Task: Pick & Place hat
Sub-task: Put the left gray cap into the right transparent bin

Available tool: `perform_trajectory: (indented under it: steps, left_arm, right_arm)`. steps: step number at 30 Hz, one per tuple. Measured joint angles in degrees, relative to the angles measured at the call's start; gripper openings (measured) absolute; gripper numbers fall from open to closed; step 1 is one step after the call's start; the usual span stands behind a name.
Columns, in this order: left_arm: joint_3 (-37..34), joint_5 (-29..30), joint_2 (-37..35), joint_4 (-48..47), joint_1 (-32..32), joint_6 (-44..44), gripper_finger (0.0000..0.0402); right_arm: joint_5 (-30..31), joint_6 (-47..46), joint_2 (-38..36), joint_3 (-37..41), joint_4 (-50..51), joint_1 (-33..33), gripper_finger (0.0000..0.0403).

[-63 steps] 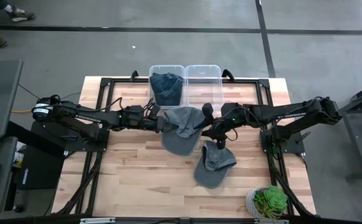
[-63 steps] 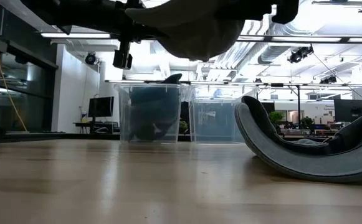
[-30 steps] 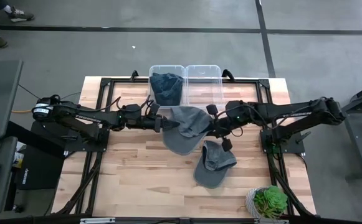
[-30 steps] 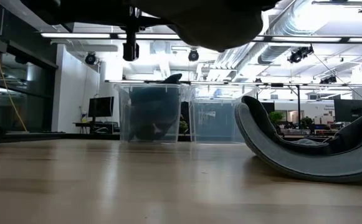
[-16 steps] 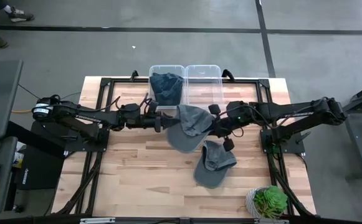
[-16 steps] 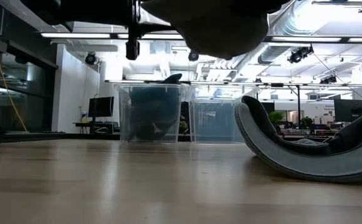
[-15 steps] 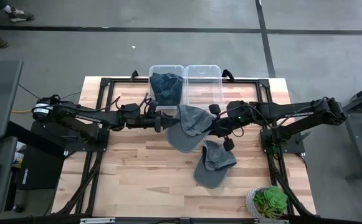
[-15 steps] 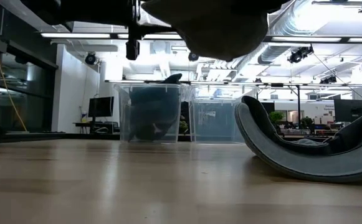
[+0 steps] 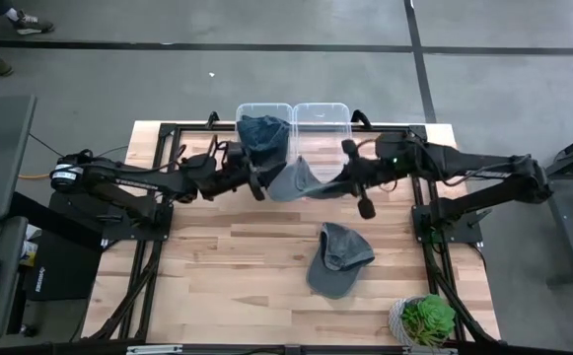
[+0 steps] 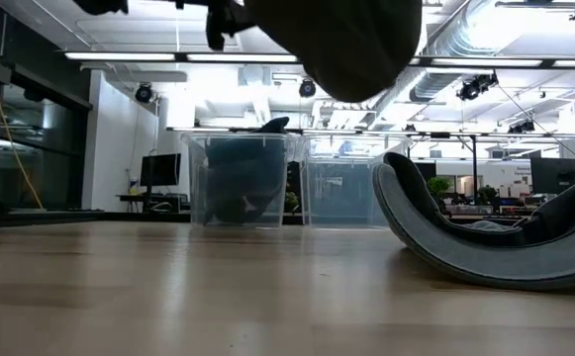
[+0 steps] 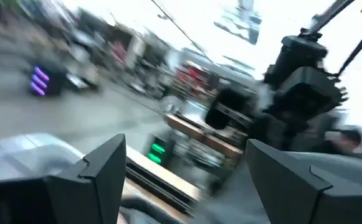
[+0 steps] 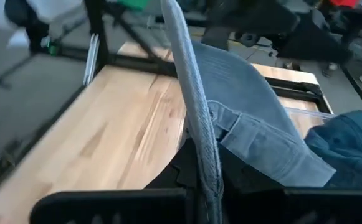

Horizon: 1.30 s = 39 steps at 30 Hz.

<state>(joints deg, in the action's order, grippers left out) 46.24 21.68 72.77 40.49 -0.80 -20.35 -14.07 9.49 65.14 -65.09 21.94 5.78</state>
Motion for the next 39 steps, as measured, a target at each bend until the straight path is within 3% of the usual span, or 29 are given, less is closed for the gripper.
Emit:
perform_trajectory:
  steps: [9,17,26,33,39]
  left_arm:
    - [3.91,14.54,0.0,-1.52,0.0,19.41,0.0276]
    - [4.09,22.27,0.04,-2.86,0.02,25.08,0.0276]
    - [4.09,25.29,0.09,-6.45,0.02,25.17,0.0276]
    - [4.09,28.71,0.09,-7.01,-0.75,27.43,0.0276]
    - [4.09,24.97,0.07,-8.53,-3.92,25.64,0.0276]
  right_arm:
    - [-5.36,-17.12,0.0,-4.47,0.21,10.29,0.001]
    - [-11.33,-25.65,0.0,-4.45,-2.06,24.68,0.001]
    - [-20.44,-39.14,0.56,-4.45,-11.5,37.67,0.001]
    - [-21.44,-46.15,3.48,-4.43,-18.19,39.27,0.001]
    - [-20.79,-46.95,7.42,-4.39,-19.76,39.27,0.001]
